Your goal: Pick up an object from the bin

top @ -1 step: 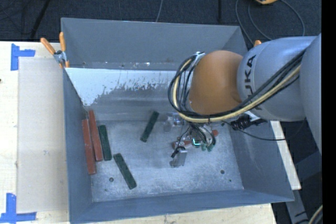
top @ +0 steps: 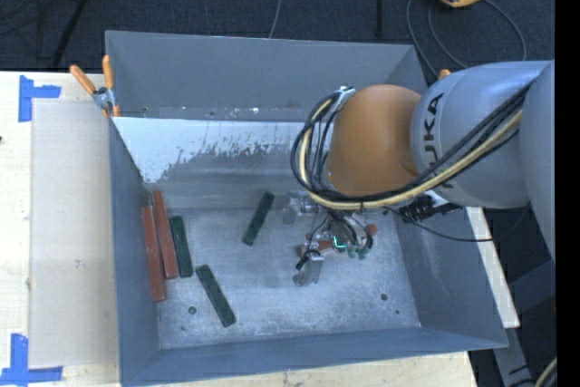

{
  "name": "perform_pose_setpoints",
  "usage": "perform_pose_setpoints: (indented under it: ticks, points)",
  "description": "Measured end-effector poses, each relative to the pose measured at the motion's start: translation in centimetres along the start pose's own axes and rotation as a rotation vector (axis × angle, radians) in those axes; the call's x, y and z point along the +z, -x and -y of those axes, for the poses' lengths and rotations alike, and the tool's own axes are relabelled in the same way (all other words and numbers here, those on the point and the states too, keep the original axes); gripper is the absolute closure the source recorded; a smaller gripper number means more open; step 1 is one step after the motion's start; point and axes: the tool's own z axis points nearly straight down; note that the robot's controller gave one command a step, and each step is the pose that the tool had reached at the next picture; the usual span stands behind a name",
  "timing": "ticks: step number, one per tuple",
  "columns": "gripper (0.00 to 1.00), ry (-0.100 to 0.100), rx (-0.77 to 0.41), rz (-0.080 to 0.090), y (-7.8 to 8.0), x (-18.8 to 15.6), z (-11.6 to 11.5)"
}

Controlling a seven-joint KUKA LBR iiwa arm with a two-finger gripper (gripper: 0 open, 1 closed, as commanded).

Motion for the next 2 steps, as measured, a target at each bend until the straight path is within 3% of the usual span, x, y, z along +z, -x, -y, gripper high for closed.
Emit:
perform_pose_setpoints:
  ticks: [1, 2]
  points:
    - [0.00, 0.001, 0.026, 0.005, 4.4, 1.8, 0.0]
    - [0.00, -0.002, 0.001, 0.003, 4.2, 4.3, -4.7]
